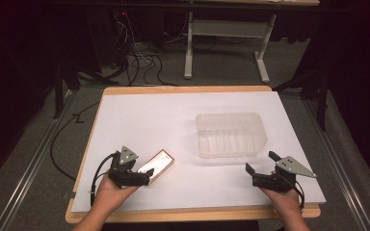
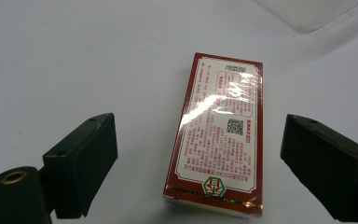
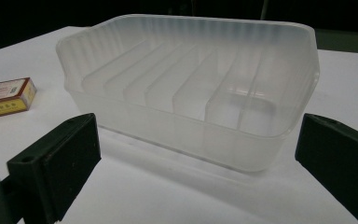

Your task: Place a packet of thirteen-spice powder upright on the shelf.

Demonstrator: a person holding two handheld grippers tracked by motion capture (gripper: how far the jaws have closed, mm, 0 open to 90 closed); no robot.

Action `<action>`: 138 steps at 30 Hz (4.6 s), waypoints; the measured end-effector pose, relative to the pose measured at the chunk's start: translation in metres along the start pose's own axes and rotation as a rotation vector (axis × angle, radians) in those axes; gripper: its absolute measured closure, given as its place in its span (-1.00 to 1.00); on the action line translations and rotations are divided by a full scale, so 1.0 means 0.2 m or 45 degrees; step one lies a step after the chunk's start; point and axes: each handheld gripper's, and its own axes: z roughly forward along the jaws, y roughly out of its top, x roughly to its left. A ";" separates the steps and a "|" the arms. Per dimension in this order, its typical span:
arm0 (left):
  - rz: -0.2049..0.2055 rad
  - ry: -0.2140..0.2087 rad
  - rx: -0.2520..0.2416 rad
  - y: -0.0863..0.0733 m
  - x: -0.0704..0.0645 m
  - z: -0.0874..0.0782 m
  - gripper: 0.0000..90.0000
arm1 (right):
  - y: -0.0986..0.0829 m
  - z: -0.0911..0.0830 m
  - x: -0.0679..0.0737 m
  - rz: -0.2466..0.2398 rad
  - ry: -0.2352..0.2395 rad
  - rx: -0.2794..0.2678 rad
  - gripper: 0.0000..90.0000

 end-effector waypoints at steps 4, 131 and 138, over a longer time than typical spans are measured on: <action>0.034 0.012 0.050 0.01 -0.02 0.02 -0.75 | 0.00 0.00 0.00 0.001 0.003 0.001 -0.99; -0.080 -0.174 -0.184 -0.07 -0.21 -0.01 -0.27 | 0.04 -0.01 0.08 -0.044 0.074 -0.025 -0.79; -0.049 -0.208 -0.262 -0.08 -0.25 -0.04 -0.27 | 0.07 -0.02 0.15 -0.061 0.113 -0.054 -0.80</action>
